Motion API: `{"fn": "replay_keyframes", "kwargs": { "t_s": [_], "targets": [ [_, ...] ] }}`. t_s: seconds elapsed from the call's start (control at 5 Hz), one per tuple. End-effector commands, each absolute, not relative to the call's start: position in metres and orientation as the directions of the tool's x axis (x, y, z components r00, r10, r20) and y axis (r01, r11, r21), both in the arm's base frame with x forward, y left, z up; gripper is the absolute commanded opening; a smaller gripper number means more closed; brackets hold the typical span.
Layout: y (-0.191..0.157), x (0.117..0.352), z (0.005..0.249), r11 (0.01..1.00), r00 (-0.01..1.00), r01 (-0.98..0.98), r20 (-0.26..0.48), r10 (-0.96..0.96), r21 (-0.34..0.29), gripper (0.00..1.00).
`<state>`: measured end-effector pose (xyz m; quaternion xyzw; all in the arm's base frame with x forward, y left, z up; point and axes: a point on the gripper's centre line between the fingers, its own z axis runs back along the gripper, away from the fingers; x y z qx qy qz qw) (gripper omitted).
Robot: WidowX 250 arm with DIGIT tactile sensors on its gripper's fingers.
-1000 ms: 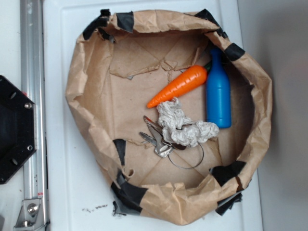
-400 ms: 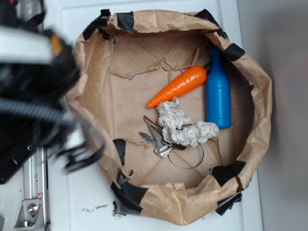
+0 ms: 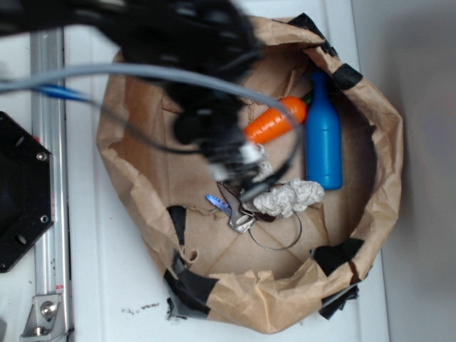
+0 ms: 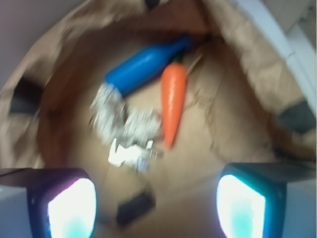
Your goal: Grab the white paper.
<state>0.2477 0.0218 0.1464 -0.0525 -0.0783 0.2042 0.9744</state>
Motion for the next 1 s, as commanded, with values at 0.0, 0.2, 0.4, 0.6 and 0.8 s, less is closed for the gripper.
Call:
{"fn": "replay_keyframes", "kwargs": {
  "t_s": [0.0,0.2,0.4,0.6,0.8],
  "targets": [
    [-0.027,0.281,0.100,0.976,0.965,-0.216,0.146,0.219,-0.039,1.00],
    [-0.044,0.302,0.068,0.996,0.989,-0.089,0.120,0.086,0.016,1.00],
    [-0.039,0.316,0.041,0.997,0.996,-0.051,0.072,0.047,0.063,0.94],
    [-0.030,0.315,0.037,0.997,0.996,-0.080,0.044,0.080,0.010,0.00],
    [-0.029,0.298,0.077,0.997,0.994,-0.080,0.078,0.080,-0.003,0.00]
  ]
}}
